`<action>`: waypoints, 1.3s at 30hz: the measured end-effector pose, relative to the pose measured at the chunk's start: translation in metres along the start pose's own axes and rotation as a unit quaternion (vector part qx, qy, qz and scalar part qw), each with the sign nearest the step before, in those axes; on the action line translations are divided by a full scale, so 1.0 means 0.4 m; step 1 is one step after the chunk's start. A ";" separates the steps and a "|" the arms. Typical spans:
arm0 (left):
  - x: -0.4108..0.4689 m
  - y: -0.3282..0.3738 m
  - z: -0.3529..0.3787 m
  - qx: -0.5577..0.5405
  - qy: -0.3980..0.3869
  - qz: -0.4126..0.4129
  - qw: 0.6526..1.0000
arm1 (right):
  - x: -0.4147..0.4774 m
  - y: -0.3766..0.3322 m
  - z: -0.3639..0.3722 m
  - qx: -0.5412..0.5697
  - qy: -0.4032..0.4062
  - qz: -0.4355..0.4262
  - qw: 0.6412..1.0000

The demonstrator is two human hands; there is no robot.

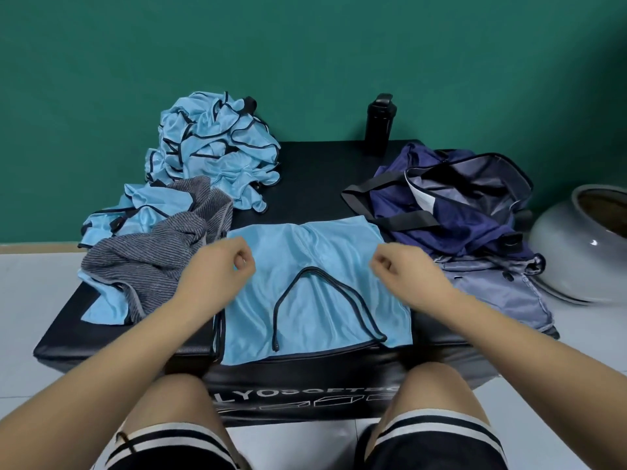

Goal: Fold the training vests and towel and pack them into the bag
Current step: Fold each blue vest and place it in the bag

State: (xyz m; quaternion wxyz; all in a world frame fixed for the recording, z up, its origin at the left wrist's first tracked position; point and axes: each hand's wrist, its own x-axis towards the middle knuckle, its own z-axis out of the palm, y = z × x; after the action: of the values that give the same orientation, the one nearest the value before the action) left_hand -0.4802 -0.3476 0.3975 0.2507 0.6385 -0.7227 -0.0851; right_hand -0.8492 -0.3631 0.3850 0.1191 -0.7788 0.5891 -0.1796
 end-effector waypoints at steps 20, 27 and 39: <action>0.230 -0.184 0.072 0.080 -0.064 -0.083 0.991 | 0.309 0.110 0.067 -0.148 -0.006 0.098 0.984; 0.210 -0.200 0.074 0.085 -0.044 -0.076 0.993 | 0.289 0.132 0.017 -0.245 0.026 0.078 0.966; 0.198 -0.212 0.087 0.088 -0.036 -0.067 0.993 | 0.313 0.139 0.058 -0.225 -0.012 0.022 0.974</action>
State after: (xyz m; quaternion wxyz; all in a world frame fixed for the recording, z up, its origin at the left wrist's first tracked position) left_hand -0.4267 -0.4451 0.3503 0.1612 0.7016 -0.6915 -0.0605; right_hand -0.8581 -0.4992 0.3594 -0.0480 -0.7746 0.6300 -0.0302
